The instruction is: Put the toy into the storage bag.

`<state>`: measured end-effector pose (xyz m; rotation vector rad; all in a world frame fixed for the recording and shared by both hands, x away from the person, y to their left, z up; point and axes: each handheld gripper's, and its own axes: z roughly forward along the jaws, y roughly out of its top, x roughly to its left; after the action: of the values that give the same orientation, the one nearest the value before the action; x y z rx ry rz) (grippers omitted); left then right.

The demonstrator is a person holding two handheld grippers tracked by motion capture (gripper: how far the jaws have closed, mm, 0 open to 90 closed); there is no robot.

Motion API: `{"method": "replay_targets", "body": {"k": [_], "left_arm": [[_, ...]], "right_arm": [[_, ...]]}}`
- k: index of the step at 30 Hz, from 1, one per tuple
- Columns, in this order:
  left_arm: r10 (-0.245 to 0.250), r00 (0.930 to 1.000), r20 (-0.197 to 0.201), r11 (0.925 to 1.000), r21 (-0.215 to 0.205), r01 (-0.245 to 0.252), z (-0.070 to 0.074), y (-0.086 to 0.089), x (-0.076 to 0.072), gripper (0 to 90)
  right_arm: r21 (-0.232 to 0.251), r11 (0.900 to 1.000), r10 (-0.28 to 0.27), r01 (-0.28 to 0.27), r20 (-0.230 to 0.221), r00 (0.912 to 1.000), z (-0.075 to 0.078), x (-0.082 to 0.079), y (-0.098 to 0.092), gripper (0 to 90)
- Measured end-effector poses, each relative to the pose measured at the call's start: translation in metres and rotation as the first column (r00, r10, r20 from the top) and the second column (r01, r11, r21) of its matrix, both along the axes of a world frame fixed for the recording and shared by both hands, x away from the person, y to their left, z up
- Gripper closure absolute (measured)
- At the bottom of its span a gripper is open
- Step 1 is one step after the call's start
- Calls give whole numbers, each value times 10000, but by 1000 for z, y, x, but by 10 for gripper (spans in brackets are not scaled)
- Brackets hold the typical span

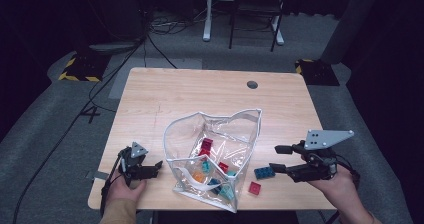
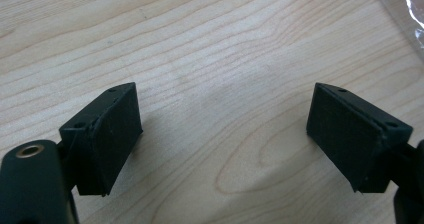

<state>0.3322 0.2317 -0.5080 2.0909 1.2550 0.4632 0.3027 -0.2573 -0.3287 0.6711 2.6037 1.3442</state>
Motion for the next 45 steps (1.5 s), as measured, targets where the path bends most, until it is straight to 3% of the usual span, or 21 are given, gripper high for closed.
{"method": "replay_targets", "body": {"k": [8,13,28,35,42,45], "left_arm": [[146,9999,4,9999,-60,-146,0,-1,1,138],[208,9998,-18,9998,-44,-208,0,-1,3,127],[213,9998,-20,9998,-49,-213,0,-1,3,126],[227,9997,-20,9997,-47,-227,0,-1,3,126],[228,9997,-18,9997,-48,-228,0,-1,3,126],[228,9997,-18,9997,-47,-228,0,-1,3,126]], "right_arm": [[-73,9990,-431,430,-111,9990,-40,0,3,405],[-478,9981,-390,380,-194,9991,-69,-1,15,409],[-1563,9877,-195,85,-691,9974,-128,-2,31,411],[-2015,9795,-135,-57,-939,9955,-147,1,33,463],[-2636,9644,-27,-202,-860,9963,-157,0,37,545],[-2715,9624,-84,-121,-740,9972,-157,0,37,584]]}}
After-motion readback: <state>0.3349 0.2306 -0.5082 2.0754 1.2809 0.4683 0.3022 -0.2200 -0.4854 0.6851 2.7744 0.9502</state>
